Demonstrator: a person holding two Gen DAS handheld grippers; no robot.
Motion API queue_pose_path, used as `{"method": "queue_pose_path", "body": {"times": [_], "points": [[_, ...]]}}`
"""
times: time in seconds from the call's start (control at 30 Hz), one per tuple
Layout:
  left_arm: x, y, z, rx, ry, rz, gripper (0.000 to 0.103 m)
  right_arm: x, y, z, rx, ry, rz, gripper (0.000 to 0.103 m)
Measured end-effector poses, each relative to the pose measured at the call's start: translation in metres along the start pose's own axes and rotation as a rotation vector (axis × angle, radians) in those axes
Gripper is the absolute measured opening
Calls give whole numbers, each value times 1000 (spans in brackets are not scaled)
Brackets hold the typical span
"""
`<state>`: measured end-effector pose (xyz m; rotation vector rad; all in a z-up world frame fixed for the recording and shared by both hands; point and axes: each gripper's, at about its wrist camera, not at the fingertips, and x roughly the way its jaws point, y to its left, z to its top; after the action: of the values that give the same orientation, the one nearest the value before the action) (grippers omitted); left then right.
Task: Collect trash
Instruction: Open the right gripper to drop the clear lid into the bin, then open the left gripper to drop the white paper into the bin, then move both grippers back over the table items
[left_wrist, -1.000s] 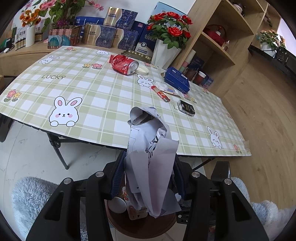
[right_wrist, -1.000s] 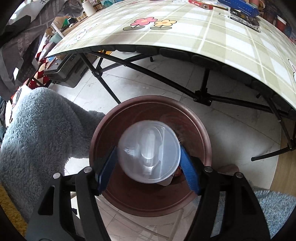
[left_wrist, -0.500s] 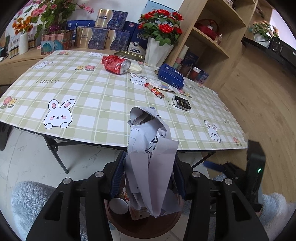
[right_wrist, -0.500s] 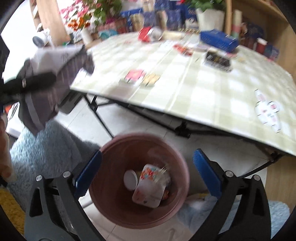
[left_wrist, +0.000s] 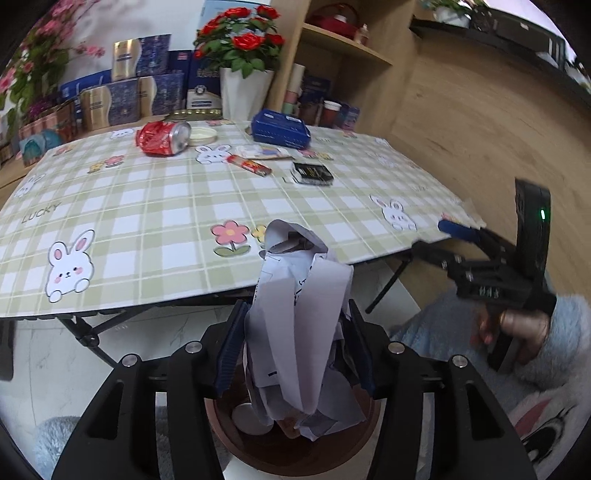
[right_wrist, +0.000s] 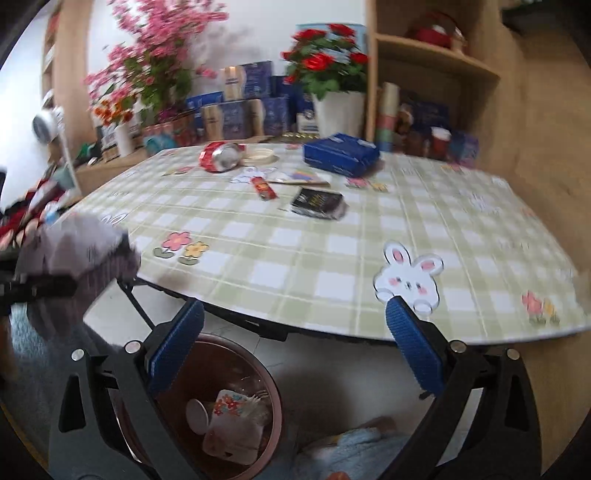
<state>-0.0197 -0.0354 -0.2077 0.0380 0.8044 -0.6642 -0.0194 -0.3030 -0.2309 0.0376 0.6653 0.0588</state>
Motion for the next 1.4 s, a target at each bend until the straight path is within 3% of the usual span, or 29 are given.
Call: {"method": "queue_pose_path", "body": {"times": [0.27,0.5,0.6,0.8,1.1,1.4], "points": [[24,-16,-14,66,86,-16,52,5,10,-6,-35,16,-16,97],[26,-11,-15,43,92,-19,56,8,15,-9,-51,35,-24,97],[26,-8,-14,31,86,-5,75,8,15,-10,-46,41,-23,97],[18,4,-11,-34,32,31,93,9,17,-11,-60,47,-22,97],[10,35,-9,-180,-2,101,97,10,19,-12,-69,57,-21,97],[5,41,-8,-213,-20,148,97,10,19,-12,-68,56,-21,97]]}}
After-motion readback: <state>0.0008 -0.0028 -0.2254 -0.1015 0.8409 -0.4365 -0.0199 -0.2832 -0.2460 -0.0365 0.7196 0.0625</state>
